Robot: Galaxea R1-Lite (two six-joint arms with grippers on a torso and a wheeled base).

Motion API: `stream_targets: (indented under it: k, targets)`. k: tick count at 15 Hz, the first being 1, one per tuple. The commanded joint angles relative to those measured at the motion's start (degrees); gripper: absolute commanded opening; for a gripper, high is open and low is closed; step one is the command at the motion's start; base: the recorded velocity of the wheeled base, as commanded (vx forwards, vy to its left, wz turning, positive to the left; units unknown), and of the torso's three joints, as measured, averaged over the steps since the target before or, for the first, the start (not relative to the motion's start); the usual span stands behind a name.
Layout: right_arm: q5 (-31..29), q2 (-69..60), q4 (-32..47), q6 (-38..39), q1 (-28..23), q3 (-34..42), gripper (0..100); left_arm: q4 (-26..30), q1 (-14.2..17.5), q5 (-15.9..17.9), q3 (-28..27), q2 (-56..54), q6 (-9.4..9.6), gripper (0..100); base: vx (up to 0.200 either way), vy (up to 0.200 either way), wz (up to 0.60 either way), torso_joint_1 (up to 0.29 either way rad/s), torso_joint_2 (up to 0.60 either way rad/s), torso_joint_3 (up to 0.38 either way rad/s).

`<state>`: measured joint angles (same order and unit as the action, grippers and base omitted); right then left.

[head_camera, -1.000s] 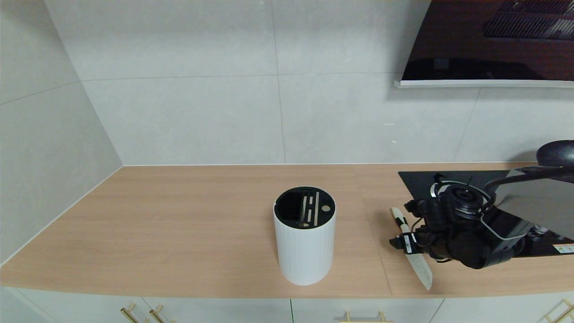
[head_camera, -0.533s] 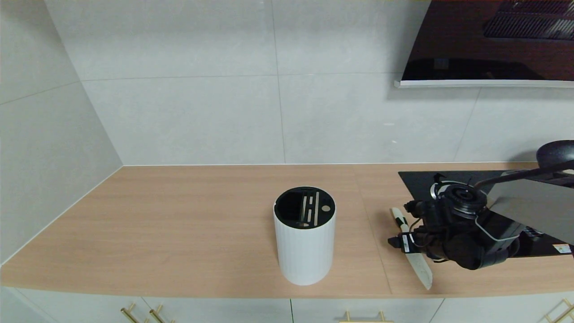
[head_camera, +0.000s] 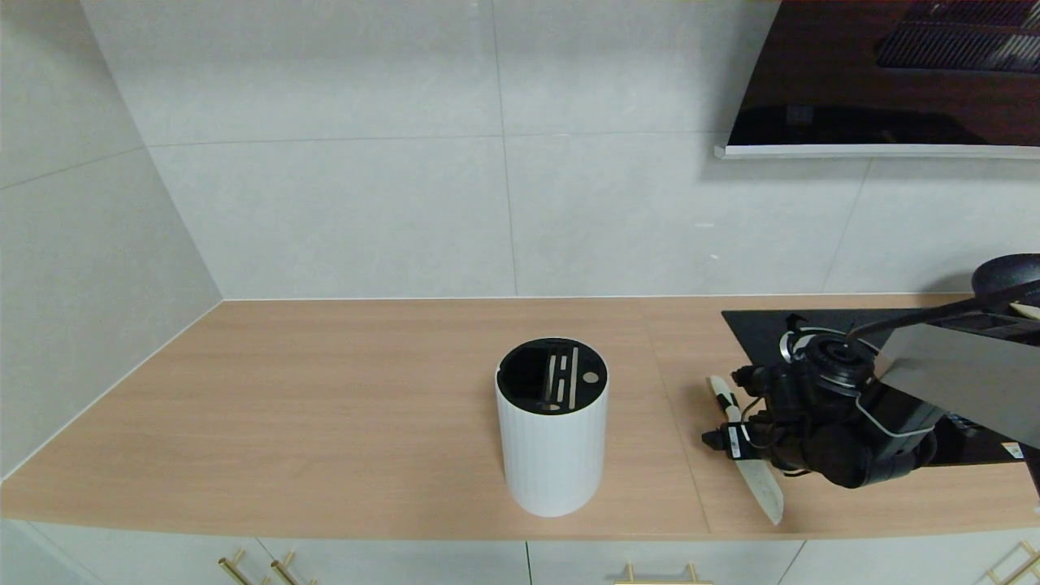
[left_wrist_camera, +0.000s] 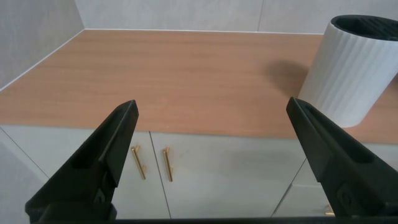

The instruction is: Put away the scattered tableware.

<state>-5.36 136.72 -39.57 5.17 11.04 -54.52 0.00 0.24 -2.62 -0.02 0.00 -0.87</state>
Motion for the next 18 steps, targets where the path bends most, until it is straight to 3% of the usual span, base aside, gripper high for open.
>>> stream_targets:
  k: [1,7,8,18]
  targets:
    - [0.1,0.3,-0.1,0.0,-0.3,-0.2,100,0.0,0.0,0.0,0.0,0.0,-0.01,100,0.000,0.000,0.00,0.000,0.00,0.000]
    - [0.0,1.4,-0.1,0.0,-0.7,-0.9,100,0.0,0.0,0.0,0.0,0.0,-0.01,100,0.000,0.000,0.00,0.000,0.00,0.000]
    - [0.0,1.4,-0.1,0.0,-0.7,-0.9,0,0.0,0.0,0.0,0.0,0.0,-0.01,100,0.000,0.000,0.00,0.000,0.00,0.000]
    - [0.0,1.4,-0.1,-0.1,-0.7,-0.4,0,0.0,0.0,0.1,0.0,0.0,0.07,100,0.000,0.000,0.00,0.000,0.00,0.000]
